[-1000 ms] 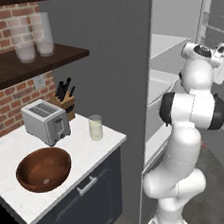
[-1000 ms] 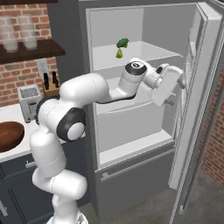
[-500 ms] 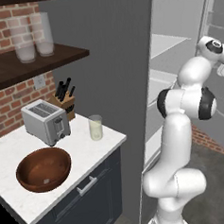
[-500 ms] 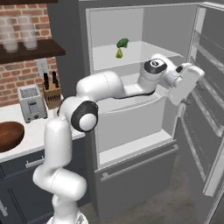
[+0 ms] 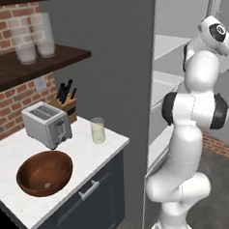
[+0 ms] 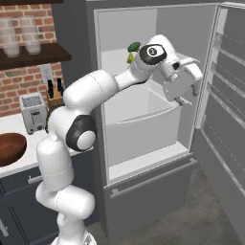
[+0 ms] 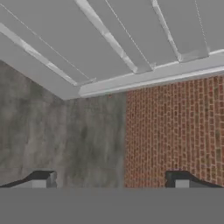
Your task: Grab a lemon wedge from the fridge and one ice cube from the ice bowl, and put them in the glass of lemonade.
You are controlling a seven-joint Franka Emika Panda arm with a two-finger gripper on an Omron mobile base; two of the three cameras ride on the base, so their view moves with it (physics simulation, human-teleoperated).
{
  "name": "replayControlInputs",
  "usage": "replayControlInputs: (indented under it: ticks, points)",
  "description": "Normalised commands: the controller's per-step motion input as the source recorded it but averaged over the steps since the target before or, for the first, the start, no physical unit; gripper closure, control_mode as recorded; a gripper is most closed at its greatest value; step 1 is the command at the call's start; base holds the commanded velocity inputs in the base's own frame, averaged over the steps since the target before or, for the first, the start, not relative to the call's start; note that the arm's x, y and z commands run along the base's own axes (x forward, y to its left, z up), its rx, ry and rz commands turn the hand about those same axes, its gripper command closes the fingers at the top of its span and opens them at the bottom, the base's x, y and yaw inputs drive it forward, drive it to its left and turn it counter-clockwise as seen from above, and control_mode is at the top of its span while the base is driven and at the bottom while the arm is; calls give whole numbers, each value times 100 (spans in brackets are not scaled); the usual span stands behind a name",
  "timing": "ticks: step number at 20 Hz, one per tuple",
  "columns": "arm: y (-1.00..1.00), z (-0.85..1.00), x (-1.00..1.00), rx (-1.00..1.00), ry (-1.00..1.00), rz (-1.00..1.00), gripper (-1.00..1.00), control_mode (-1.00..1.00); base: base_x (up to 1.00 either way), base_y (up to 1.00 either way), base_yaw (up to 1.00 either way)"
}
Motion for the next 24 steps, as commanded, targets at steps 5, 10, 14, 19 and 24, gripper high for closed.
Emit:
replayControlInputs:
  ticks: [5, 10, 14, 19, 24]
  points:
    - [100, -4, -31, 6, -38, 1, -100, -100, 0, 0, 0]
    - [90, -26, -31, 28, -41, 6, -100, -100, 0, 0, 0]
    - [57, -38, -40, 38, -44, 6, -100, -100, 0, 0, 0]
    - [67, -31, -50, 31, -38, 8, -100, -100, 0, 0, 0]
    - [91, 8, -81, 7, -14, 11, -100, -100, 0, 0, 0]
